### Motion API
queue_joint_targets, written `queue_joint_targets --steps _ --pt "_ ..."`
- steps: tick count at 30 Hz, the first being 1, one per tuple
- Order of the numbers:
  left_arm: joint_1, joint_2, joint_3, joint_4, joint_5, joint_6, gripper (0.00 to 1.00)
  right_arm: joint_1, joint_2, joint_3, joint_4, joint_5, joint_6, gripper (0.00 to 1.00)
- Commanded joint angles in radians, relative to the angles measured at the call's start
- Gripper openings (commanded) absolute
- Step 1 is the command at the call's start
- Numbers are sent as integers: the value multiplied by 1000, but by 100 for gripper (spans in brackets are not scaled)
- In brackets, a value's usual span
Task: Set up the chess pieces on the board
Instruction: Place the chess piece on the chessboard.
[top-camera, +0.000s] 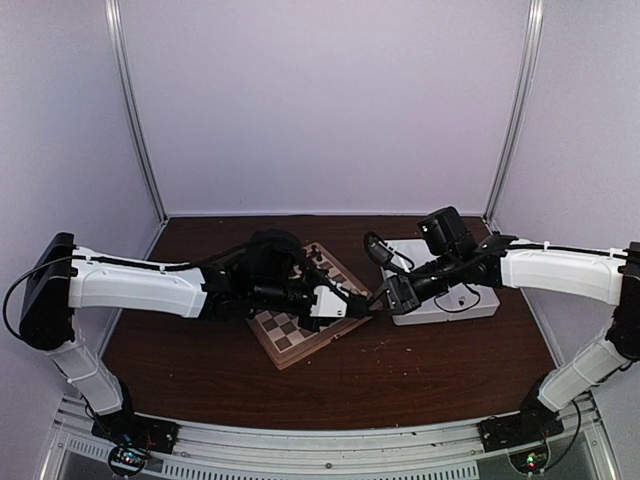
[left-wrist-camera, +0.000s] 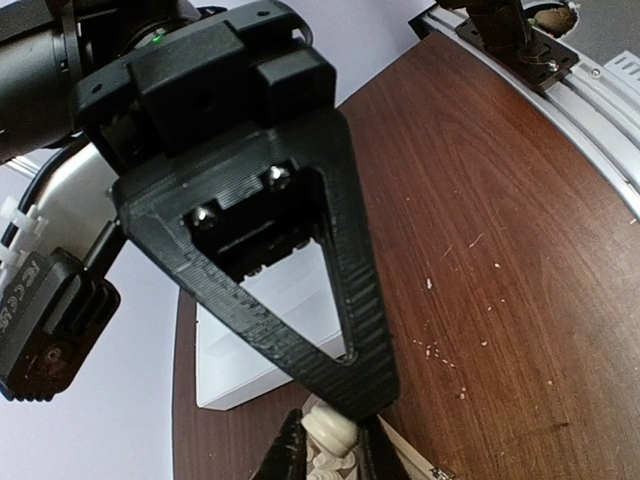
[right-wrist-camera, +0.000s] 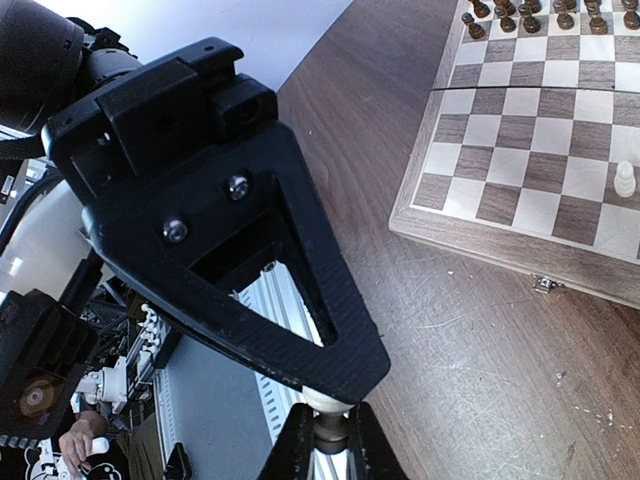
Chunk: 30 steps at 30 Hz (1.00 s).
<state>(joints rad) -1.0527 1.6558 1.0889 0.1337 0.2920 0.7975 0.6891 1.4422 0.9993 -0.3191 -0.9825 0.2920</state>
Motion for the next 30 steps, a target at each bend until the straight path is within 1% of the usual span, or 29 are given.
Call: queue_joint_targets --steps 1,4,9,16,18,21,25,30 --pt "-3 17 30 23 22 0 10 7 10 39 21 -9 -12 8" --pt "-2 15 16 51 4 -15 8 7 9 39 17 -4 -18 10" --pt "-2 30 12 64 -26 -35 7 5 3 41 17 34 -25 24" --pt "5 49 -1 111 -69 -113 8 6 -6 32 72 86 3 43" --pt "9 54 -3 126 -92 -138 8 4 -11 23 94 115 17 47" --pt "15 58 -8 148 -130 -188 8 -1 -29 0 145 171 62 50" --pt "23 62 -25 194 -187 -277 9 -19 -30 -35 192 252 131 50" --pt "25 58 -55 265 -241 -415 10 -36 -74 -185 492 280 320 51"
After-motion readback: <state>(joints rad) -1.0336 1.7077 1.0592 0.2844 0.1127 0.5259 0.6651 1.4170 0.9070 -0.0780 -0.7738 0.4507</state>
